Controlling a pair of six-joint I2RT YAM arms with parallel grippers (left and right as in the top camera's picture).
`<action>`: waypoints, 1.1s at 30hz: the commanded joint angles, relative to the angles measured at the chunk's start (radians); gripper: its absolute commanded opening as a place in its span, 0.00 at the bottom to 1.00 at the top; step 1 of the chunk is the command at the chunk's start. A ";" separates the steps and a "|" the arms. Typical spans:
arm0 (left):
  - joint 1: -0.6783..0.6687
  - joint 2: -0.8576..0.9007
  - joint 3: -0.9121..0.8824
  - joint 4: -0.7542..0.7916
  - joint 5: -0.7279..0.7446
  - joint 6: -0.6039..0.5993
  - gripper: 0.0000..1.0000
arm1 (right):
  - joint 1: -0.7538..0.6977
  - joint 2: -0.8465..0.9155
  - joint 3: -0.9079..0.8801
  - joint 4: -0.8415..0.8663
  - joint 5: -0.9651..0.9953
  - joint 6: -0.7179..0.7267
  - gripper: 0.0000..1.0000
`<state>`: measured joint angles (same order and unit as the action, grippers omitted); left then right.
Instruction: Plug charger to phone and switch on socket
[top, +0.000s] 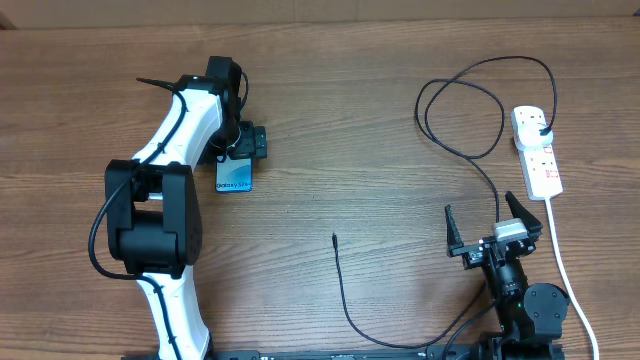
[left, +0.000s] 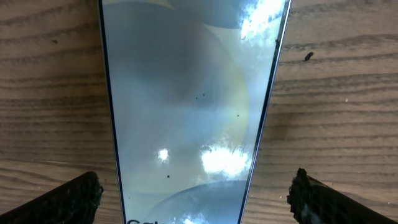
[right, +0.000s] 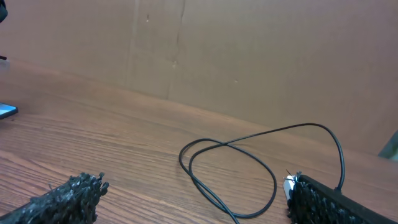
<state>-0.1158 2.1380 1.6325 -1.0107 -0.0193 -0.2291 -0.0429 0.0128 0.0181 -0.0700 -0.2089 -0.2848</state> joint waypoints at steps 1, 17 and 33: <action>0.007 0.018 0.021 0.003 0.009 0.020 1.00 | 0.005 -0.010 -0.010 0.005 0.010 0.001 1.00; 0.007 0.042 0.021 0.021 0.008 0.030 1.00 | 0.005 -0.010 -0.010 0.005 0.010 0.001 1.00; 0.007 0.043 0.021 0.062 -0.037 0.043 1.00 | 0.005 -0.010 -0.010 0.005 0.010 0.001 1.00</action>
<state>-0.1158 2.1643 1.6325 -0.9554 -0.0422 -0.2058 -0.0433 0.0128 0.0181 -0.0708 -0.2089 -0.2848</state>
